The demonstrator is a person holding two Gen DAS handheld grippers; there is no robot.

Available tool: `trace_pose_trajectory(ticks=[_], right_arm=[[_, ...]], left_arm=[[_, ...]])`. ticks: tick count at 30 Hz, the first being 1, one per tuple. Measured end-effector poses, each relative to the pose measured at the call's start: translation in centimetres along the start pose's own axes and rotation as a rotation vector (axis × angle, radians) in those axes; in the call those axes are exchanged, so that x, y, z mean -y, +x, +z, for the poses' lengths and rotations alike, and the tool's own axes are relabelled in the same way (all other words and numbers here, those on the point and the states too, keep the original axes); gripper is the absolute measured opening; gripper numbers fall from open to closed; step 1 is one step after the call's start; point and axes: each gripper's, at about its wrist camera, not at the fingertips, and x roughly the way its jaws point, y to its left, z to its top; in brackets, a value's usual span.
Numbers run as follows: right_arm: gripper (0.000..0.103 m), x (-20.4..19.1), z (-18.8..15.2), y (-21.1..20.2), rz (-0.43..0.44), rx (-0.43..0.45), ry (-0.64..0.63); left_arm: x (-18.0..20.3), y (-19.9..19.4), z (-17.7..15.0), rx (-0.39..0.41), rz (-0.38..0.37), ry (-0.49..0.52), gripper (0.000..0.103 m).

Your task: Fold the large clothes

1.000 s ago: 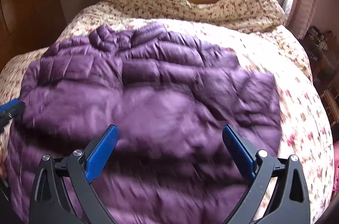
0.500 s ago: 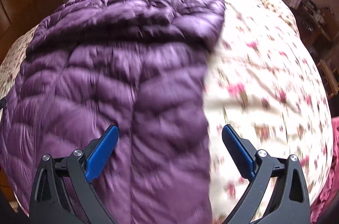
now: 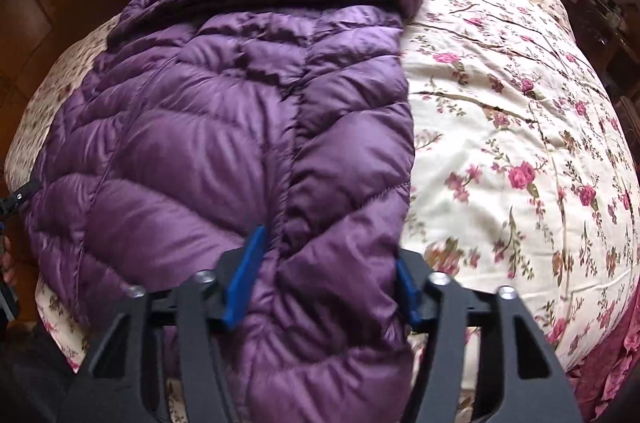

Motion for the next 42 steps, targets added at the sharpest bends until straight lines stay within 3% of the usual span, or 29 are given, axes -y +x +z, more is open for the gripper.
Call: trace_pose_trajectory(ticks=[3, 7, 13, 22, 30, 36, 42], right_arm=[[0.022, -1.2, -0.2, -0.2, 0.005, 0.004, -0.034], [0.012, -2.4, 0.9, -1.6, 0.01, 0.042, -0.064], [0.009, -3.4, 3.4, -4.2, 0.02, 0.104, -0.115], [0.008, -3.2, 11.0, -5.2, -0.041, 0.217, -0.123], [0.008, -1.6, 20.1, -2.2, -0.084, 0.271, -0.074], [0.008, 0.2, 26.7, 2.9, -0.126, 0.243, -0.024], [0.012, 2.6, 30.4, 6.9, -0.152, 0.204, 0.053]], left_arm=[[-0.3, -0.2, -0.2, -0.013, -0.049, -0.026, 0.014], [0.2, -2.0, 0.6, 0.018, -0.081, -0.002, 0.008], [0.9, -4.4, 4.0, 0.098, -0.13, 0.034, 0.006], [2.2, -2.7, 11.7, 0.166, -0.139, 0.075, 0.006], [2.9, 3.3, 21.0, 0.173, -0.099, 0.072, 0.004], [2.3, 8.8, 26.2, 0.145, -0.033, 0.063, 0.004], [0.2, 13.4, 30.2, 0.111, 0.052, -0.011, 0.004]])
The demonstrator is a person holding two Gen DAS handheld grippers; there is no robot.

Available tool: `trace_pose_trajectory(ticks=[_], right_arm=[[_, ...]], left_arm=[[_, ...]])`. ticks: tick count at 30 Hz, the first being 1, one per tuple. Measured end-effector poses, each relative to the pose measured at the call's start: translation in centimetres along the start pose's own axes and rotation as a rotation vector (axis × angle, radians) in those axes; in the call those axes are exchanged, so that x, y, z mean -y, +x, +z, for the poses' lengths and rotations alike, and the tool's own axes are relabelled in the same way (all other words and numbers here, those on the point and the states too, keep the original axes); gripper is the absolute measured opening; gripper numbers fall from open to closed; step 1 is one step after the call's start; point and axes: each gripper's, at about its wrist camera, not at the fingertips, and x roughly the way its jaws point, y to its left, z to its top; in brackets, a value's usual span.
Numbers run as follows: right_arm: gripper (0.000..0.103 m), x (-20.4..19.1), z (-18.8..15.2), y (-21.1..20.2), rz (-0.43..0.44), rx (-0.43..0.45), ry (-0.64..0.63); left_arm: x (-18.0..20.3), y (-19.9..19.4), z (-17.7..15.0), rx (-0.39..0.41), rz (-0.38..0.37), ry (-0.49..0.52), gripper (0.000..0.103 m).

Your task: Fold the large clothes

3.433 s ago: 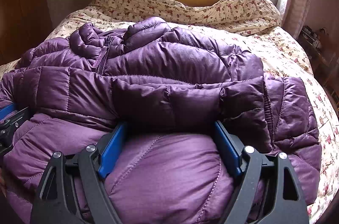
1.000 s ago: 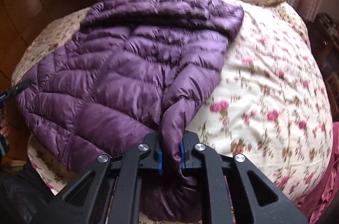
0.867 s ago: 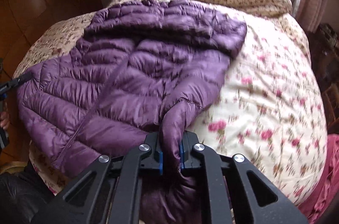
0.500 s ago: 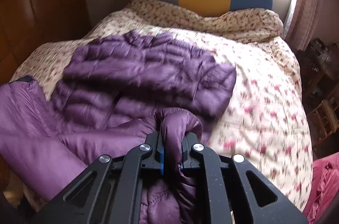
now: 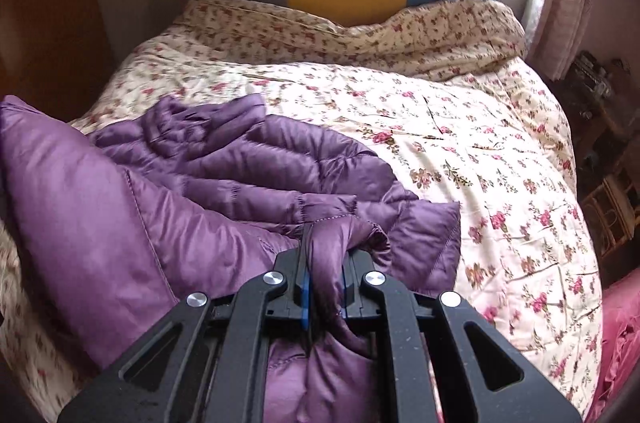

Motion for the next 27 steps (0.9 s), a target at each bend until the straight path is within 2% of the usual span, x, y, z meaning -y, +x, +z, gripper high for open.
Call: trace_pose_trajectory(ticks=[4, 5, 6, 7, 8, 9, 10, 11, 12, 13, 16, 19, 27], right_arm=[[0.031, 1.2, 0.9, 1.6, 0.014, -0.014, 0.071], [0.034, 1.4, 1.1, 1.5, 0.022, -0.011, 0.087], [0.043, 1.8, 1.3, 1.4, 0.043, -0.006, 0.112], [0.055, 2.1, 1.5, 1.2, 0.063, -0.006, 0.131], [0.061, 2.3, 1.7, 0.9, 0.082, -0.004, 0.148], [0.074, 2.4, 1.9, 0.4, 0.099, 0.005, 0.158], [0.081, 2.4, 2.2, -0.1, 0.11, 0.017, 0.164], [0.083, 2.5, 2.5, -0.7, 0.12, 0.025, 0.172], [0.089, 2.6, 2.8, -1.3, 0.129, 0.032, 0.183], [0.099, 2.8, 3.1, -2.1, 0.128, 0.048, 0.189], [0.101, 3.2, 3.5, -4.4, 0.124, 0.1, 0.193], [0.101, 3.9, 2.4, -5.4, 0.112, 0.096, 0.186], [0.101, 5.5, -5.0, -2.6, 0.049, -0.044, 0.189]], left_arm=[[-1.4, 1.9, 1.0, -0.058, 0.011, -0.085, 0.007], [-1.7, 2.2, 1.3, -0.071, -0.002, -0.103, 0.011], [-1.9, 2.2, 1.6, -0.071, -0.012, -0.114, 0.017], [-2.2, 2.0, 1.8, -0.067, -0.028, -0.125, 0.019], [-2.3, 1.8, 2.0, -0.063, -0.038, -0.139, 0.025], [-2.6, 1.5, 2.2, -0.058, -0.048, -0.16, 0.035], [-2.8, 1.2, 2.6, -0.05, -0.062, -0.178, 0.041], [-2.8, 0.9, 2.8, -0.039, -0.063, -0.183, 0.053], [-2.9, 0.3, 3.0, -0.01, -0.044, -0.185, 0.066], [-2.9, -0.2, 3.2, 0.013, -0.034, -0.188, 0.071], [-3.9, -1.9, 2.8, 0.043, -0.062, -0.225, 0.08], [-4.4, -2.5, 1.2, 0.027, -0.068, -0.212, 0.081], [-6.0, -1.7, -5.9, -0.074, -0.147, -0.26, 0.081]])
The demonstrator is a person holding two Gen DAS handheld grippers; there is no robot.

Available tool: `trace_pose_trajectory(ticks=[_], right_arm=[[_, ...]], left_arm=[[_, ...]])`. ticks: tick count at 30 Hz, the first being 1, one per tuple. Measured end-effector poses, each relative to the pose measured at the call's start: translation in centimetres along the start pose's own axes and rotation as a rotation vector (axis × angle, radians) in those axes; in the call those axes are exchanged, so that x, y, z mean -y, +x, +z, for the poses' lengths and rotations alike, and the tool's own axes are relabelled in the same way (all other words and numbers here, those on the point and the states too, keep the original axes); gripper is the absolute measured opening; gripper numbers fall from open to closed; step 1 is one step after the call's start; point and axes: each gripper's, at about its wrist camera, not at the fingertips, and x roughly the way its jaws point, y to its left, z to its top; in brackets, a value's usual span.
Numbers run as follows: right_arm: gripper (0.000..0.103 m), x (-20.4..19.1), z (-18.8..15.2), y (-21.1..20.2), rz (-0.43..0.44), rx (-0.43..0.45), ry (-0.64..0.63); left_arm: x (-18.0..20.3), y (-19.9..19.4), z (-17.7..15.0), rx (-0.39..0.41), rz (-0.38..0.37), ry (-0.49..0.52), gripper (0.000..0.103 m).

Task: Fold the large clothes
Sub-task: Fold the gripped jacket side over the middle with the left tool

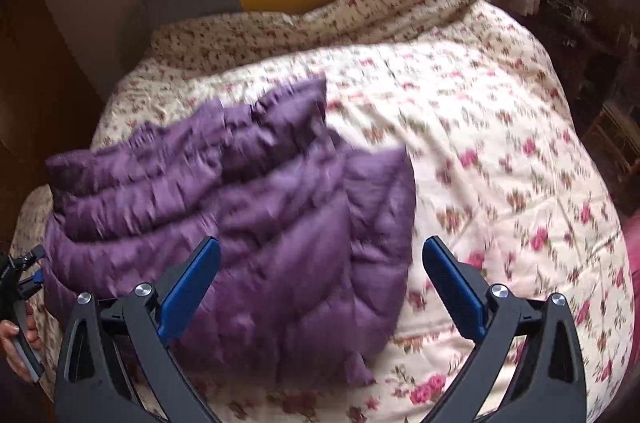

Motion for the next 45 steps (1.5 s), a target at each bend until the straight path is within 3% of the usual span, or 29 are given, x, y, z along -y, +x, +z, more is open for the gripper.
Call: trace_pose_trajectory(ticks=[3, 4, 5, 7, 8, 9, 10, 12, 16, 24, 38, 40, 42, 43, 44, 45], right_arm=[[0.1, 0.2, -1.5, 1.6, -0.008, -0.037, 0.01], [0.1, 0.1, -2.0, 2.3, -0.008, -0.049, 0.013], [0.095, 0.0, -2.4, 2.8, -0.003, -0.059, 0.015], [0.072, -0.2, -3.0, 3.4, 0.016, -0.066, 0.016], [0.066, -0.4, -3.1, 3.5, 0.016, -0.062, 0.011], [0.051, -0.7, -3.2, 3.4, 0.014, -0.058, 0.004], [0.039, -0.9, -3.3, 3.2, 0.01, -0.052, -0.01], [0.024, -1.3, -3.5, 2.5, -0.004, -0.043, -0.05], [0.014, -2.0, -4.3, 1.1, -0.017, -0.039, -0.108], [0.012, -3.2, -9.0, -2.8, -0.026, -0.087, -0.202], [0.013, -4.4, -21.6, -11.1, -0.02, -0.152, -0.272], [0.023, -4.4, -21.9, -11.4, -0.041, -0.146, -0.275], [0.029, -4.6, -21.4, -11.5, -0.048, -0.137, -0.269], [0.039, -4.5, -21.3, -11.7, -0.05, -0.131, -0.259], [0.048, -4.6, -21.1, -11.9, -0.045, -0.126, -0.255], [0.06, -4.7, -20.9, -12.2, -0.048, -0.107, -0.256]], left_arm=[[0.1, 0.4, -1.2, -0.013, -0.029, -0.008, 0.081], [0.3, 0.6, -1.4, -0.018, -0.042, -0.007, 0.078], [0.3, 0.8, -1.5, -0.023, -0.047, -0.005, 0.068], [0.6, 1.1, -1.9, -0.032, -0.053, 0.009, 0.053], [0.7, 1.3, -1.9, -0.039, -0.066, 0.015, 0.04], [0.9, 1.3, -2.0, -0.042, -0.066, 0.03, 0.03], [1.1, 1.2, -2.2, -0.039, -0.06, 0.048, 0.027], [1.1, 1.0, -2.3, -0.043, -0.069, 0.057, 0.019], [1.0, 0.0, -2.9, -0.051, -0.081, 0.068, 0.015], [0.1, -4.2, -6.7, -0.079, -0.083, 0.099, 0.014], [-1.4, -13.4, -17.0, -0.114, -0.082, 0.126, 0.014], [-1.3, -13.9, -17.5, -0.116, -0.063, 0.137, 0.016], [-1.1, -14.4, -17.4, -0.101, -0.039, 0.146, 0.029], [-1.1, -14.6, -17.0, -0.09, -0.034, 0.144, 0.036], [-1.1, -15.0, -16.7, -0.078, -0.036, 0.13, 0.055], [-1.2, -15.3, -16.5, -0.061, -0.039, 0.118, 0.064]])
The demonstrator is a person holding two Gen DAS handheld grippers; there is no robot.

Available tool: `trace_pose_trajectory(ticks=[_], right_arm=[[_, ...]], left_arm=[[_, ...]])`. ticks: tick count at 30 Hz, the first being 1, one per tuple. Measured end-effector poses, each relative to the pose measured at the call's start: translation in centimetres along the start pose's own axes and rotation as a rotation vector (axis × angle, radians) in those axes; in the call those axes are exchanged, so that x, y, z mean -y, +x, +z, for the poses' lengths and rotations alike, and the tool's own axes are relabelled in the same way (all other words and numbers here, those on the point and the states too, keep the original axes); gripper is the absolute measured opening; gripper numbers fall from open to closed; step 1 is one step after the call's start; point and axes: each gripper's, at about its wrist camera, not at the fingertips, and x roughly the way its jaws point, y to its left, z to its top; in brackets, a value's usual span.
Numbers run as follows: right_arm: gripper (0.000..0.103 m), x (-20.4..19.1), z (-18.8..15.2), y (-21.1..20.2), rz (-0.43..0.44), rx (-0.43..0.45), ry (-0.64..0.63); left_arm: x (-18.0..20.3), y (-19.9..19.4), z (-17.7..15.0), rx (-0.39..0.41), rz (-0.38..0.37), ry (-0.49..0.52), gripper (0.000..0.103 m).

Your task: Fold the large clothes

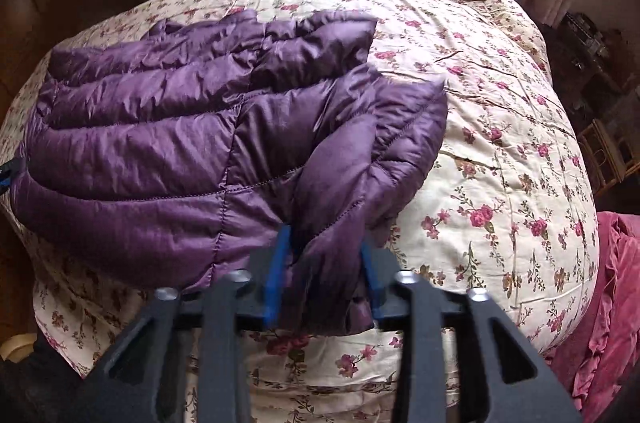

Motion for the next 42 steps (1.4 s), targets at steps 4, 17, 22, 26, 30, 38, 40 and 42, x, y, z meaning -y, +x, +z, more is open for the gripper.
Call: trace_pose_trajectory(ticks=[4, 17, 22, 26, 30, 38, 40, 42], right_arm=[[0.069, 0.3, 1.4, -0.9, 0.016, 0.043, 0.035], [0.075, 2.6, 11.1, 5.9, 0.072, 0.074, 0.268], [0.022, 2.0, 12.4, 8.3, 0.067, 0.036, 0.262], [0.009, 1.7, 12.3, 7.8, -0.048, 0.107, 0.224], [0.008, 1.6, 12.0, 8.5, -0.173, 0.133, 0.211], [0.039, 2.6, 11.2, 12.7, -0.233, 0.113, 0.263], [0.048, 3.0, 10.9, 13.1, -0.234, 0.119, 0.287], [0.051, 3.0, 10.6, 13.5, -0.24, 0.132, 0.294]], left_arm=[[-0.1, -0.5, 2.9, 0.065, 0.002, -0.016, 0.064], [0.6, 4.9, 10.5, 0.056, 0.007, -0.163, 0.063], [1.6, 6.4, 11.5, 0.045, 0.109, -0.126, 0.041], [2.8, 7.4, 12.1, 0.075, 0.223, -0.05, 0.041], [4.0, 9.5, 12.6, 0.117, 0.371, 0.049, 0.041], [2.3, 14.1, 11.0, 0.122, 0.526, 0.115, 0.061], [1.5, 14.5, 10.8, 0.132, 0.512, 0.095, 0.063], [1.6, 14.7, 10.6, 0.142, 0.522, 0.102, 0.066]])
